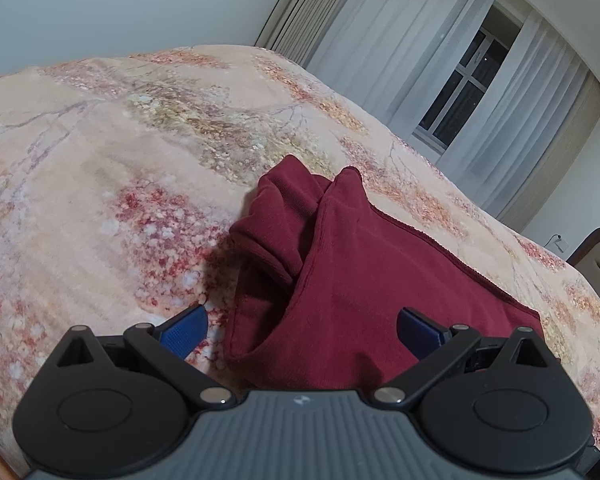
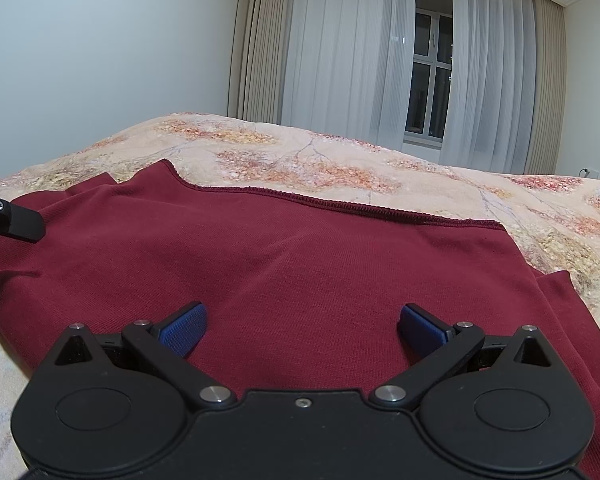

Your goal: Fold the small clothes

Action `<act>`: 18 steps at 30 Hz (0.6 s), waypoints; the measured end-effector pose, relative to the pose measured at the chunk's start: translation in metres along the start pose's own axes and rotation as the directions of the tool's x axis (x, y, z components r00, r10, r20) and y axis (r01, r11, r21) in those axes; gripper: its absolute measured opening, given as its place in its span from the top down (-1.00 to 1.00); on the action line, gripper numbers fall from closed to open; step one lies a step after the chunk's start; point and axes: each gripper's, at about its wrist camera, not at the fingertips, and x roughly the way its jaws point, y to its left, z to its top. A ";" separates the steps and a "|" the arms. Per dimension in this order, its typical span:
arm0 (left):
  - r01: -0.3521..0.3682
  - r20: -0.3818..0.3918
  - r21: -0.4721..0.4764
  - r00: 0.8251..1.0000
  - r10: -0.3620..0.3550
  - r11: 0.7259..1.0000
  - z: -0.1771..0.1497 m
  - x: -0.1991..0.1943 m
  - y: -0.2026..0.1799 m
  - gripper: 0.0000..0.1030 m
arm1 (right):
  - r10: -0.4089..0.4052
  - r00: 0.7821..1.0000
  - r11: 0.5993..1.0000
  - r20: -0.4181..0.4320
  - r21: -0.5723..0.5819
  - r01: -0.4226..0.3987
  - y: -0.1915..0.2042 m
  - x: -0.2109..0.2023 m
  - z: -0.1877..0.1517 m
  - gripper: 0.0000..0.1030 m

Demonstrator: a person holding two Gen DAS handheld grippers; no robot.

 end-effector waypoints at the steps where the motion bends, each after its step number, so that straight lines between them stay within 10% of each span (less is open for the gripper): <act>1: -0.002 0.000 0.003 1.000 0.002 1.000 0.000 0.000 -0.001 -0.98 | 0.000 1.000 1.000 0.000 0.000 0.000 0.000 0.000 0.000 -0.99; 18: 0.004 0.001 0.010 1.000 -0.004 1.000 0.000 0.001 -0.001 -0.98 | 0.001 1.000 1.000 0.001 0.001 -0.001 0.000 0.000 -0.001 -0.99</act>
